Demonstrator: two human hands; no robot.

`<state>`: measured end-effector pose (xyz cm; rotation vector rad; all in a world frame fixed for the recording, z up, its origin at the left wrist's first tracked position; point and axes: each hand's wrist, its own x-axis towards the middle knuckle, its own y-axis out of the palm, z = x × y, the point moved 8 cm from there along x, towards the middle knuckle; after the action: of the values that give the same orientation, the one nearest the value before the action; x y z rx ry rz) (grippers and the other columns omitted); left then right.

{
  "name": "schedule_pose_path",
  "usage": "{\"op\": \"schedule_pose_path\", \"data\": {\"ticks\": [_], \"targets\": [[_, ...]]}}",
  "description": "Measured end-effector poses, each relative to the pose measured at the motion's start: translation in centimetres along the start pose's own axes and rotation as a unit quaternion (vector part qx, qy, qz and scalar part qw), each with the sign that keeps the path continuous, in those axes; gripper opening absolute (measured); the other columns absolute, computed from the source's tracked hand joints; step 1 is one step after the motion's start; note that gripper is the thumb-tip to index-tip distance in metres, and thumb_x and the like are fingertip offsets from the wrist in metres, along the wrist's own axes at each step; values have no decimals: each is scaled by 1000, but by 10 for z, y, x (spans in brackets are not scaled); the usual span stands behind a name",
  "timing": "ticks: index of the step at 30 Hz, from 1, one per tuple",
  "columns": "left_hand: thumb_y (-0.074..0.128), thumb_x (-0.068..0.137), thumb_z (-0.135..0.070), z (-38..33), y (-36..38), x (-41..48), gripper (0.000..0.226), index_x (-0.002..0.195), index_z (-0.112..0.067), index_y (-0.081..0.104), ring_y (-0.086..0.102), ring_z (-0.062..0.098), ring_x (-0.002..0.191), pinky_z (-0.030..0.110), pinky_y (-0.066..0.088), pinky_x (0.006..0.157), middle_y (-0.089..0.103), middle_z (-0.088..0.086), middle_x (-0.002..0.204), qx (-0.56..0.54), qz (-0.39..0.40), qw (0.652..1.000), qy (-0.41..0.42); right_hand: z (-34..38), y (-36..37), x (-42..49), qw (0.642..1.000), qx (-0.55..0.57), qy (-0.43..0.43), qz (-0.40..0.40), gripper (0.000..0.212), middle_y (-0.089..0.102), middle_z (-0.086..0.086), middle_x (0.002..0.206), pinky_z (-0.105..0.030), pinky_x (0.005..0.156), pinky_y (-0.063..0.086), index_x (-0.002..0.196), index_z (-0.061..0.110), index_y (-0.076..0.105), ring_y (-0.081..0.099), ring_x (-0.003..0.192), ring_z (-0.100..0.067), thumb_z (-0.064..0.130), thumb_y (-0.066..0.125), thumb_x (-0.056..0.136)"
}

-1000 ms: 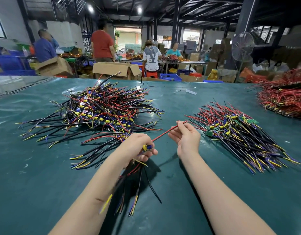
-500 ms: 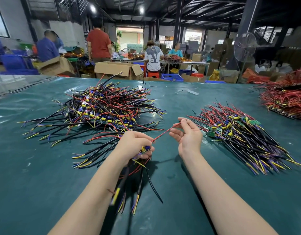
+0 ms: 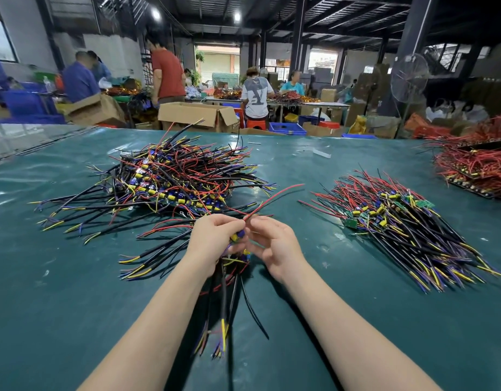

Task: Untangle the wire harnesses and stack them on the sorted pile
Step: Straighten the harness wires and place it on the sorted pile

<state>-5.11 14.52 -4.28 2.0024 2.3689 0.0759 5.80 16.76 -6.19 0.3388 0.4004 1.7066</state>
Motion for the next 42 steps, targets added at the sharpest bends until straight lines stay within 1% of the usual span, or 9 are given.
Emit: {"op": "schedule_pose_path", "data": {"ticks": [2, 7, 10, 20, 25, 28, 32, 38, 42], "targets": [[59, 84, 2, 2, -2, 1, 21, 64, -4, 64, 55, 15, 43, 18, 44, 41, 62, 5, 53, 6, 9, 1000, -2, -3, 4, -1, 1000, -11, -5, 8, 17, 62, -4, 59, -32, 63, 53, 73, 7, 62, 59, 54, -14, 1, 56, 87], [58, 86, 0, 11, 8, 0, 13, 77, -3, 66, 65, 10, 52, 17, 50, 45, 67, 5, 58, -41, 78, 994, -65, 6, -5, 0, 997, -50, -49, -32, 21, 59, -1, 52, -20, 53, 51, 67, 6, 61, 54, 47, -9, -4, 57, 85], [55, 85, 6, 10, 8, 0, 17, 73, -1, 65, 65, 11, 50, 18, 51, 46, 68, 8, 58, -59, 93, 991, -74, 13, -11, 2, 993, -49, -80, -65, 23, 59, 5, 46, -17, 48, 51, 67, 5, 61, 57, 43, -6, -10, 57, 83], [59, 84, 6, 12, 12, 1, 15, 74, -2, 66, 64, 12, 53, 20, 55, 53, 67, 7, 59, 0, 97, 995, -32, 40, -70, 1, 961, 114, -129, -219, 28, 57, 8, 41, -13, 46, 51, 68, 7, 55, 58, 40, -3, -15, 52, 85], [58, 84, 6, 5, 15, -2, 31, 58, -8, 69, 47, 21, 57, 30, 48, 63, 56, 15, 66, 46, 132, 990, 4, 48, -79, 1, 956, 117, -133, -234, 24, 57, 5, 40, -14, 36, 44, 70, 10, 54, 59, 39, -5, -4, 51, 90], [57, 85, 5, 8, 17, -4, 31, 62, -11, 70, 53, 21, 60, 23, 54, 60, 60, 14, 68, 40, 155, 987, -21, 49, -85, -2, 954, 92, -136, -253, 25, 56, 6, 38, -12, 31, 36, 69, 10, 54, 59, 38, -4, 0, 49, 91], [52, 88, 5, 9, 23, -7, 14, 89, -2, 63, 61, 8, 52, 16, 53, 54, 67, 1, 59, 31, 201, 978, -38, 47, -88, 0, 960, 100, -91, -246, 28, 57, 4, 38, -9, 31, 32, 66, 11, 53, 56, 35, -4, 7, 46, 93], [51, 89, 0, 4, 20, -15, 22, 84, -13, 67, 66, 4, 61, 13, 49, 50, 72, -3, 68, 64, 256, 964, -44, 37, -87, 4, 971, 50, -31, -231, 25, 55, 7, 38, -10, 37, 41, 65, 12, 58, 52, 37, -3, 11, 54, 90], [52, 89, 1, 1, 8, -9, 20, 81, -11, 67, 68, 8, 60, 14, 49, 48, 71, 0, 66, 50, 219, 974, -42, 36, -87, 6, 976, 14, -23, -218, 24, 52, 10, 38, -10, 36, 38, 65, 12, 60, 48, 34, 1, 13, 58, 89]]}}
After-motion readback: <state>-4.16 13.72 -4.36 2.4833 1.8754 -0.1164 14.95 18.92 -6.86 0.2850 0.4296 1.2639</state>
